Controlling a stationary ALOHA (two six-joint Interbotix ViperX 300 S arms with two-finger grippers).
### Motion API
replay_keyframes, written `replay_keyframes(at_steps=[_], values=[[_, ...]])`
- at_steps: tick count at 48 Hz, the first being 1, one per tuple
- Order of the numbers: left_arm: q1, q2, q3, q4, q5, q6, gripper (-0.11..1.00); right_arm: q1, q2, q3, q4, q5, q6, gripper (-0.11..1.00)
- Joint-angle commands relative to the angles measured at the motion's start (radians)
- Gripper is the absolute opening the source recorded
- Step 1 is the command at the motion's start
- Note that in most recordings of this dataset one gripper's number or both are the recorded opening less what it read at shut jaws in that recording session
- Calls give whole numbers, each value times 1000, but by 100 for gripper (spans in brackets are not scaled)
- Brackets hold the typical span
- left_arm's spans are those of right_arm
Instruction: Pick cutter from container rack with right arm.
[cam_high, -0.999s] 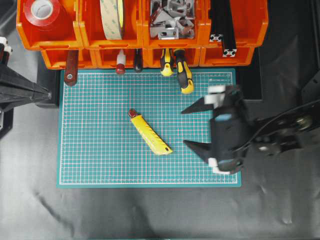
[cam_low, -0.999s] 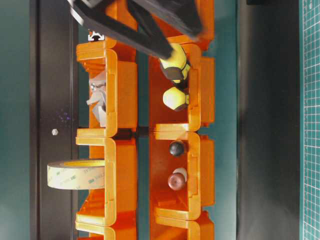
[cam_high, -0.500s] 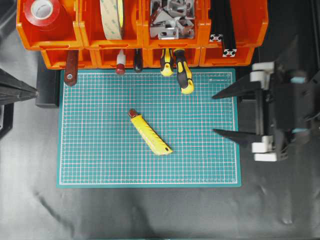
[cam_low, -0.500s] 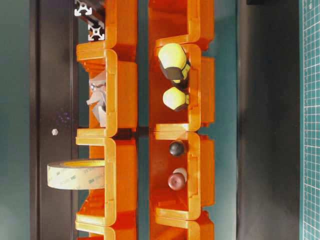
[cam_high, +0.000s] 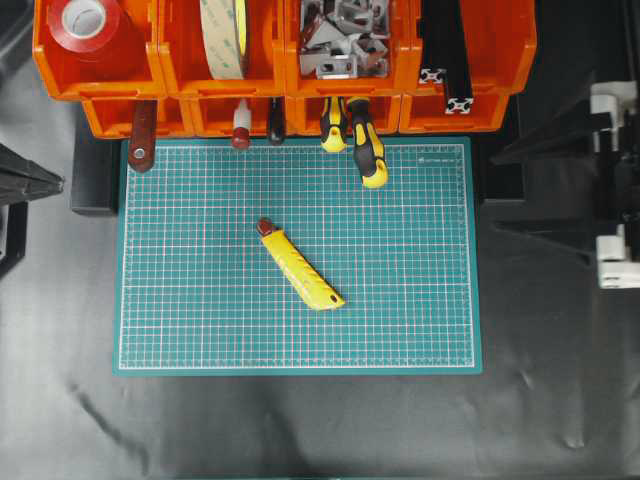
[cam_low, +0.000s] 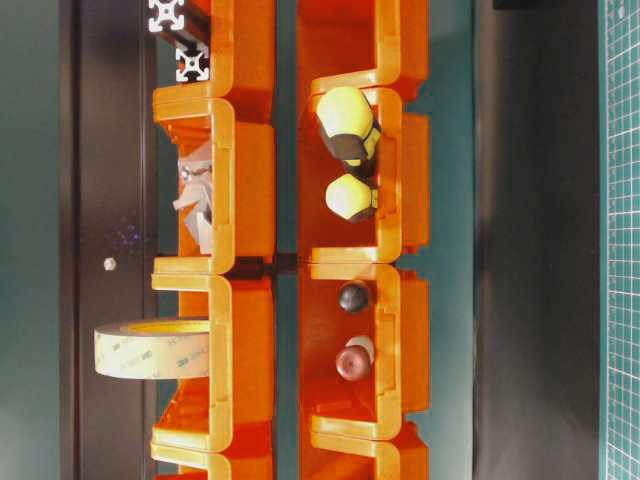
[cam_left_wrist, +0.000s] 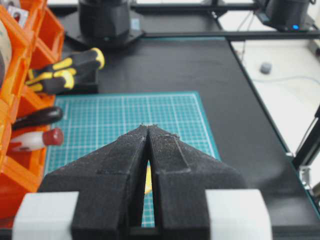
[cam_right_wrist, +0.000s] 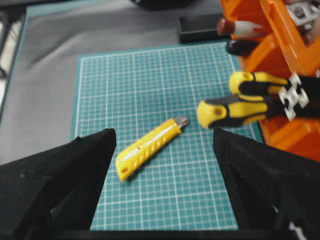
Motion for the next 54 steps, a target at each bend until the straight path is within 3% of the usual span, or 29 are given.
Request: replay_keyframes(at_steps=[1,54], values=[[-2,6,-29,3,-5,-3,0,3,-26,2,-5,6,14,75],[-2,11,-23,3,-5,-3,0,3,-41,28,-5,6,34,75]])
